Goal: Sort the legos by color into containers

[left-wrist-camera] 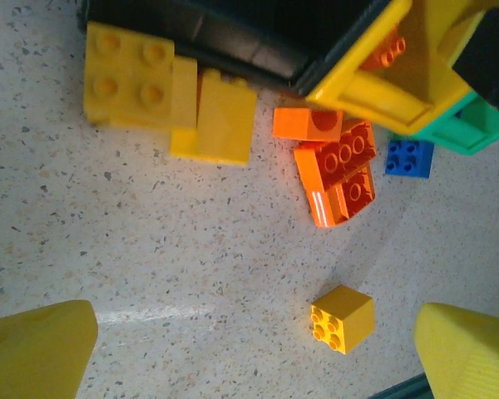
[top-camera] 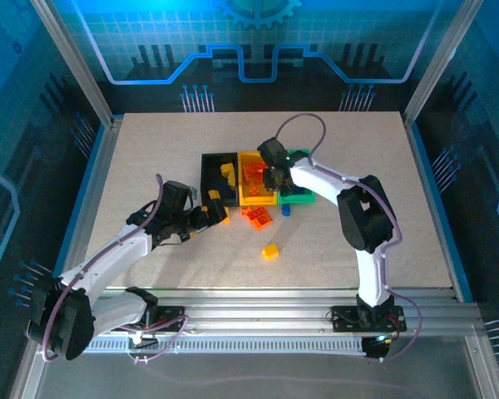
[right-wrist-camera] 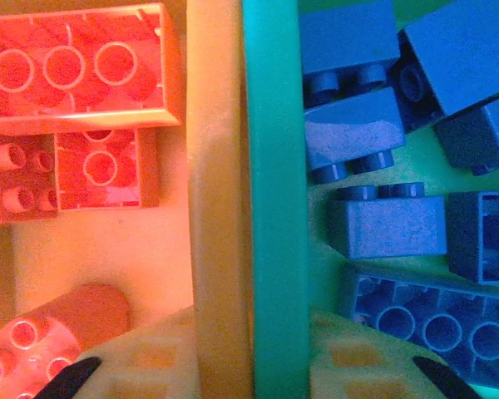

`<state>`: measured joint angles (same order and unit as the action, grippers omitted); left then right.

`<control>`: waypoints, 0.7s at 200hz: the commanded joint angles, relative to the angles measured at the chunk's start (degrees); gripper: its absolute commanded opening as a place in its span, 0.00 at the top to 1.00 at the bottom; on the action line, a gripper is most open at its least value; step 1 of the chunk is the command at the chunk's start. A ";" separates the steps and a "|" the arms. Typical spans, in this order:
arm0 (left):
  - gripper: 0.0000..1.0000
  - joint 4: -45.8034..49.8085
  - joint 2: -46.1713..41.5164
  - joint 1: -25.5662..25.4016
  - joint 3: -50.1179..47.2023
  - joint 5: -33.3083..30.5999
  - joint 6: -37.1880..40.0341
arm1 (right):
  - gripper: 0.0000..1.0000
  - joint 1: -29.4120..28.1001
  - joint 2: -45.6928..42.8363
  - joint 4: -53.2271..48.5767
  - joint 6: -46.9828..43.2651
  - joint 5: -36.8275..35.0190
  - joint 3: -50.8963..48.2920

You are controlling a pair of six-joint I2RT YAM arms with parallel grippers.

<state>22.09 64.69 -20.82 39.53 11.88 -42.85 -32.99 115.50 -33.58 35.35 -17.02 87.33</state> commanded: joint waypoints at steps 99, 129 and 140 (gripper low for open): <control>0.01 4.71 -2.05 0.70 1.94 -3.32 2.51 | 0.19 -5.01 -16.96 2.10 -6.98 4.96 -10.57; 0.01 6.00 -3.59 1.26 2.04 -4.73 2.14 | 0.18 -9.56 -22.38 0.58 -7.57 9.19 -20.93; 0.01 6.53 -3.82 1.71 2.18 -5.01 2.07 | 0.17 -11.86 -23.72 -0.61 -7.73 10.25 -24.13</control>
<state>25.65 62.50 -20.27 39.81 8.82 -41.58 -40.80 93.73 -30.09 29.04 -11.11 69.82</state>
